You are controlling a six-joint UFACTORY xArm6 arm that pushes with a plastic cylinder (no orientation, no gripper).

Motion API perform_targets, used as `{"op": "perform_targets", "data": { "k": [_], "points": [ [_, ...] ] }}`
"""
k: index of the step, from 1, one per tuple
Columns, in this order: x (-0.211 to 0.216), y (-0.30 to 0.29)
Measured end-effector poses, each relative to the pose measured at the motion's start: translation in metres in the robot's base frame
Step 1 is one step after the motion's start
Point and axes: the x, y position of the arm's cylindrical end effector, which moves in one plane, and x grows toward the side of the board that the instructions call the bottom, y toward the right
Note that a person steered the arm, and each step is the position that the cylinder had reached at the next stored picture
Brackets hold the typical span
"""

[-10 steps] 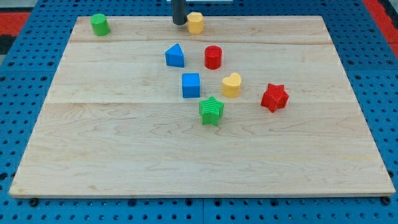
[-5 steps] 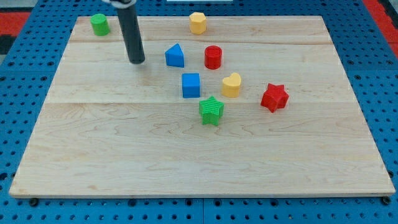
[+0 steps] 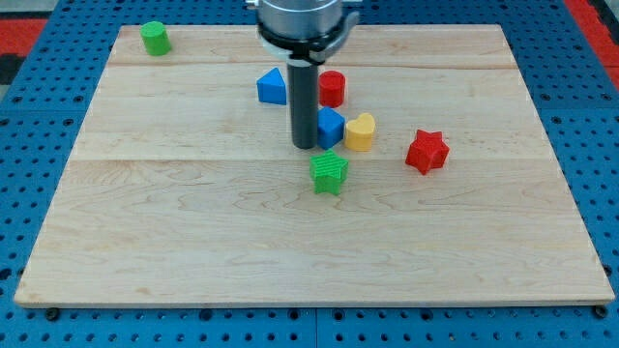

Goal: Move blue cube to the top right

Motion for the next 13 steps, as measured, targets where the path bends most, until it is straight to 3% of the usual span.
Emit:
{"op": "perform_targets", "data": {
  "k": [6,13],
  "points": [
    [-0.107,0.094],
    [-0.14,0.146]
  ]
}}
